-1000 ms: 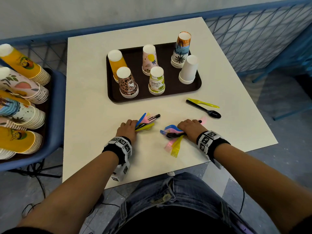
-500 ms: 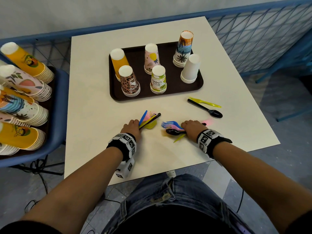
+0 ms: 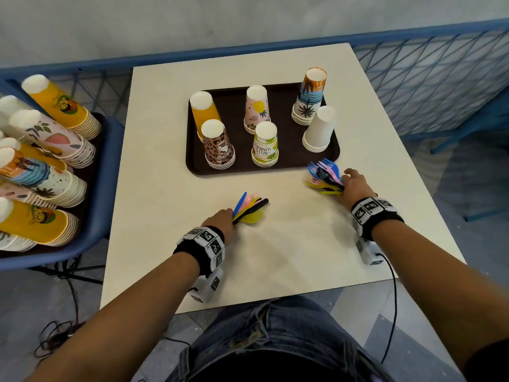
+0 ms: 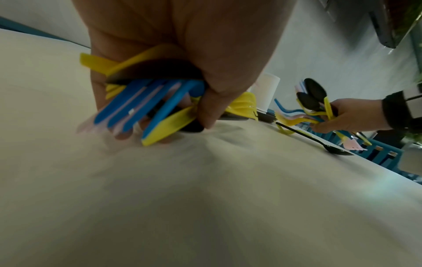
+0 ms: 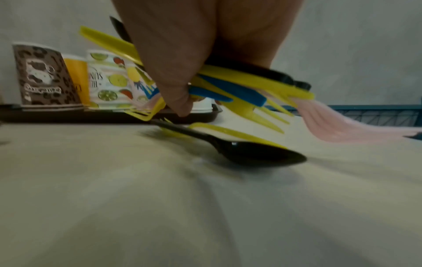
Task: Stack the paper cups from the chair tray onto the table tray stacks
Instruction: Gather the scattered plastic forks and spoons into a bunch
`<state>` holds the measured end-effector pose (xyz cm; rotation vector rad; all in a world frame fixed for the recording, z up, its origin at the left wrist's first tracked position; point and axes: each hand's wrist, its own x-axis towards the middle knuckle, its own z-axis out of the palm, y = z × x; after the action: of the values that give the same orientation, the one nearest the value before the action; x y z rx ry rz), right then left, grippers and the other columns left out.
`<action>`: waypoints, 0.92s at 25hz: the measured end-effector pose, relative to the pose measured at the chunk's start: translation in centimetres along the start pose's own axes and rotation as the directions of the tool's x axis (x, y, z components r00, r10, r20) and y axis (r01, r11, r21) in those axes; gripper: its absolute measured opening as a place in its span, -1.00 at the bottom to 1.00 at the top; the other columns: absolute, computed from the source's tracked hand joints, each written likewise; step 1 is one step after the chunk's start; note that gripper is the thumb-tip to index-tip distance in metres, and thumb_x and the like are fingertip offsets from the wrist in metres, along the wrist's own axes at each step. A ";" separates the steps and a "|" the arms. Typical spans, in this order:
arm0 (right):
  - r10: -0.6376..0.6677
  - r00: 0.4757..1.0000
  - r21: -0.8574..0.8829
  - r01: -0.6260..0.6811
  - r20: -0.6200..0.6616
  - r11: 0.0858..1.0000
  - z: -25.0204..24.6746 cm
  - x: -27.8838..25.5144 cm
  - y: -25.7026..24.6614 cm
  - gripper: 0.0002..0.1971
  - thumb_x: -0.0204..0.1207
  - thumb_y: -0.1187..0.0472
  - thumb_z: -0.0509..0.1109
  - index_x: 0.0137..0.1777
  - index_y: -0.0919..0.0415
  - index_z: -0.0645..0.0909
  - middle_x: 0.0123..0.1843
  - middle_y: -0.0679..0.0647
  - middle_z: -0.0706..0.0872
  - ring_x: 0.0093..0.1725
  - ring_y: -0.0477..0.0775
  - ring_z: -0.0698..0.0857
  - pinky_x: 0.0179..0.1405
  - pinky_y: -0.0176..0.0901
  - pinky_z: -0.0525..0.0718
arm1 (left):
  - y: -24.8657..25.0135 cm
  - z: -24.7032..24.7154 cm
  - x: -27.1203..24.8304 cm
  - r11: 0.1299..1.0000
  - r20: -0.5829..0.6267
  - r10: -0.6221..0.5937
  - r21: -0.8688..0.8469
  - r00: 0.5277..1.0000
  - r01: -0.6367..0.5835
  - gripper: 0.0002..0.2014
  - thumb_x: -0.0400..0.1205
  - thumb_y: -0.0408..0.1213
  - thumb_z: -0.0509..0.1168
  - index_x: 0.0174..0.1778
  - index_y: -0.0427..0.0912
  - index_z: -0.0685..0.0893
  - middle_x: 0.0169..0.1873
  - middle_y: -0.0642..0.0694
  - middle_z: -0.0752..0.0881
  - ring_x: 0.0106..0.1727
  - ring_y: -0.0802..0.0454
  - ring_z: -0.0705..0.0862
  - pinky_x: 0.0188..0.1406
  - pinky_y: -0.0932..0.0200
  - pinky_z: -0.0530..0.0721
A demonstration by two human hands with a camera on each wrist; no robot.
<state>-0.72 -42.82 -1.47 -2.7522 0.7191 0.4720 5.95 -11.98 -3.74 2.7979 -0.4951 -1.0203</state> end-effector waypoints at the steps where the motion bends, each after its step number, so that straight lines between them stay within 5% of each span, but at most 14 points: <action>1: 0.000 1.000 -0.025 0.000 0.026 1.000 0.3 0.2 0.0 -0.62 0.58 0.23 0.25 0.36 0.33 0.44 0.49 0.28 0.38 0.43 0.32 0.42 0.31 0.12 0.47 | 0.0 0.1 -0.1 1.000 0.004 0.007 0.011 1.000 -0.007 -0.71 0.66 -0.22 0.10 0.24 -0.27 0.45 0.25 -0.30 0.56 0.24 -0.31 0.58 0.20 -0.08 0.52; 10: -0.117 0.981 -0.070 0.128 0.153 0.989 2.5 -1.5 -3.3 -0.60 0.60 0.33 0.07 0.44 0.25 0.24 0.34 0.32 0.53 0.25 0.35 0.60 0.20 0.11 0.52 | -0.1 0.0 -0.2 1.000 0.005 0.004 0.024 1.000 -0.004 -0.70 0.68 -0.19 0.08 0.25 -0.26 0.44 0.25 -0.30 0.56 0.23 -0.28 0.58 0.17 -0.05 0.52; 18: -0.303 0.928 0.049 0.299 0.216 0.953 1.8 -2.5 -8.1 -0.63 0.59 0.34 0.09 0.40 0.30 0.27 0.21 0.39 0.62 0.18 0.36 0.63 0.09 0.07 0.56 | -0.7 -0.6 -2.7 0.952 -0.096 -0.130 -0.291 0.987 0.097 -0.67 0.65 -0.23 0.12 0.30 -0.27 0.39 0.12 -0.38 0.66 0.11 -0.35 0.64 -0.02 -0.01 0.54; 23: -0.402 0.880 0.082 0.395 0.251 0.915 2.2 -4.4 -13.3 -0.60 0.57 0.34 0.11 0.41 0.28 0.28 0.17 0.37 0.65 0.14 0.36 0.64 0.02 0.04 0.56 | -4.1 0.7 -5.2 0.909 -0.128 -0.219 -0.388 0.967 0.154 -0.68 0.66 -0.22 0.13 0.29 -0.29 0.40 0.13 -0.39 0.65 0.13 -0.35 0.63 0.03 -0.02 0.53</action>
<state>1.95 -29.01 0.34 -2.6363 0.0852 0.7056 2.81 -6.37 -2.01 2.5832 -0.0033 -0.7953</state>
